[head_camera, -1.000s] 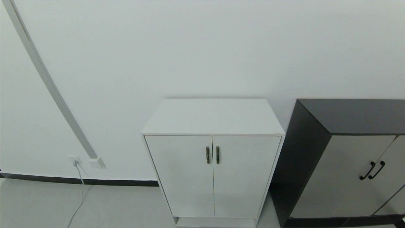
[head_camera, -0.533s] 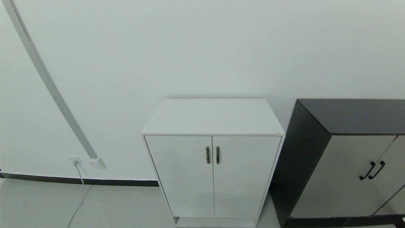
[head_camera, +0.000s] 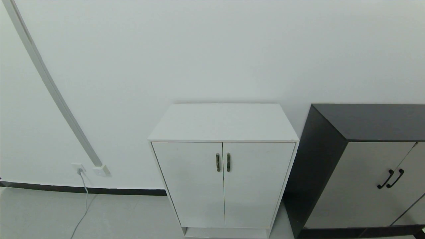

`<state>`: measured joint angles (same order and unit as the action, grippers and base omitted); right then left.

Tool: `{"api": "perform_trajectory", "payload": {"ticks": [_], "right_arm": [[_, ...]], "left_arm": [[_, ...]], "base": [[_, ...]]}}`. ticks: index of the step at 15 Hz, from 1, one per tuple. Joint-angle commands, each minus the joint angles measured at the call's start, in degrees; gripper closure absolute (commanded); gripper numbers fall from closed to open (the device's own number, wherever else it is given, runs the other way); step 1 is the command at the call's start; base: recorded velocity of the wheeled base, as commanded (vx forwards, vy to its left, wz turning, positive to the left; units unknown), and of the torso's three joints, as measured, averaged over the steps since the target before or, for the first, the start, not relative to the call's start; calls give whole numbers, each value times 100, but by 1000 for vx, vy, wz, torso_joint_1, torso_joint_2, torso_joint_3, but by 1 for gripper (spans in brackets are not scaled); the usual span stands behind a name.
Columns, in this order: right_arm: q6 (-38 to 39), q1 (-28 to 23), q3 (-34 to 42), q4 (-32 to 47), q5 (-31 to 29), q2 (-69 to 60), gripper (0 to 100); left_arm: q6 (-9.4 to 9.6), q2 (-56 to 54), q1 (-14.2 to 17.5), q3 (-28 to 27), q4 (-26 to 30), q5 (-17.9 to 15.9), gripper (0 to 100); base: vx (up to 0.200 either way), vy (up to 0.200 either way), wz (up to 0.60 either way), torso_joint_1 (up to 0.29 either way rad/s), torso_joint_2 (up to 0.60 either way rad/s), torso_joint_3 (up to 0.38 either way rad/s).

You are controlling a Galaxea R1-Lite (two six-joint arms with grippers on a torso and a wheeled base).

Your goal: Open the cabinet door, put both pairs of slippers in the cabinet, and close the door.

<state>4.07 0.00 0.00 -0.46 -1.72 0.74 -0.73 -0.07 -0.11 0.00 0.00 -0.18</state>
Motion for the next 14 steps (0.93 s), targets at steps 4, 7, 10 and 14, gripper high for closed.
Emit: {"api": "perform_trajectory", "payload": {"ticks": [4, 7, 10, 14], "right_arm": [[67, 0, 0, -24, -65, -74, 100], [59, -9, 0, -24, -65, -74, 100], [32, -9, 0, -24, -57, -74, 100], [32, -9, 0, -15, -57, -74, 100]], "left_arm": [[-6, 7, 2, 0, 0, 9, 100], [20, 7, 2, 0, 0, 1, 100], [20, 7, 2, 0, 0, 1, 100], [20, 7, 2, 0, 0, 1, 100]], "base": [[0, 0, 0, 0, 0, 0], [0, 0, 0, 0, 0, 0], [0, 0, 0, 0, 0, 0], [0, 0, 0, 0, 0, 0]]}}
